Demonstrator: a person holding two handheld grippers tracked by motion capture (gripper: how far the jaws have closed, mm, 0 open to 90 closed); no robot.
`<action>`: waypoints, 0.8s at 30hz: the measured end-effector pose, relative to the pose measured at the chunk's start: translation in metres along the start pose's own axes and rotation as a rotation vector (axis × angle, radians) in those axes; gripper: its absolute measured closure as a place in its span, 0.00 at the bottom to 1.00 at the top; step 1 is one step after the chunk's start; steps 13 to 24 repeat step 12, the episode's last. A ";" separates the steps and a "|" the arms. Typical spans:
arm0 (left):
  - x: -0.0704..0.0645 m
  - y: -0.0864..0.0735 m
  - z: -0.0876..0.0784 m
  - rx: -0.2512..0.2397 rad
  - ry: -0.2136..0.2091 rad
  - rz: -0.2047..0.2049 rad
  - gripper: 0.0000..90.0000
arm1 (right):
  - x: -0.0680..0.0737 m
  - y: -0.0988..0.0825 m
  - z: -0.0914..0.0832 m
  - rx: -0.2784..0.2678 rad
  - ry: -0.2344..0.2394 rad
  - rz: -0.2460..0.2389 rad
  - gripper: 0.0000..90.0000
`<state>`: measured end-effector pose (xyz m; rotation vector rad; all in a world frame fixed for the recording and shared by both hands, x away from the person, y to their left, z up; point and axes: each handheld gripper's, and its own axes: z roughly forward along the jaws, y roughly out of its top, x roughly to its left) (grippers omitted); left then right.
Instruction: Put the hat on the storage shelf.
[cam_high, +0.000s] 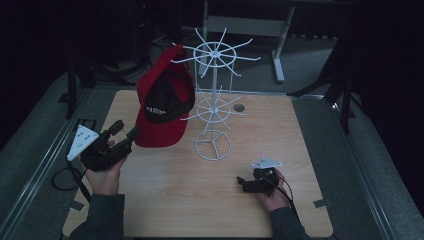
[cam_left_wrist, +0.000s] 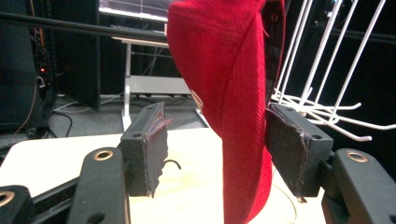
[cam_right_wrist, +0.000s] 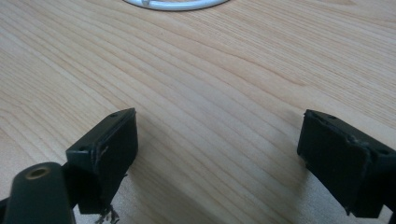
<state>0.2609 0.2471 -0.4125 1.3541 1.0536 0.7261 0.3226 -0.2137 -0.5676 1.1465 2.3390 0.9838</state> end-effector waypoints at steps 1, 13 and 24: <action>0.001 0.001 -0.001 0.002 -0.004 0.002 0.44 | 0.000 0.000 0.000 0.000 0.000 0.001 0.13; 0.004 0.004 -0.003 0.053 -0.049 -0.019 0.41 | 0.000 0.000 0.000 0.001 0.000 0.002 0.13; 0.004 0.004 -0.003 0.053 -0.049 -0.019 0.41 | 0.000 0.000 0.000 0.001 0.000 0.002 0.13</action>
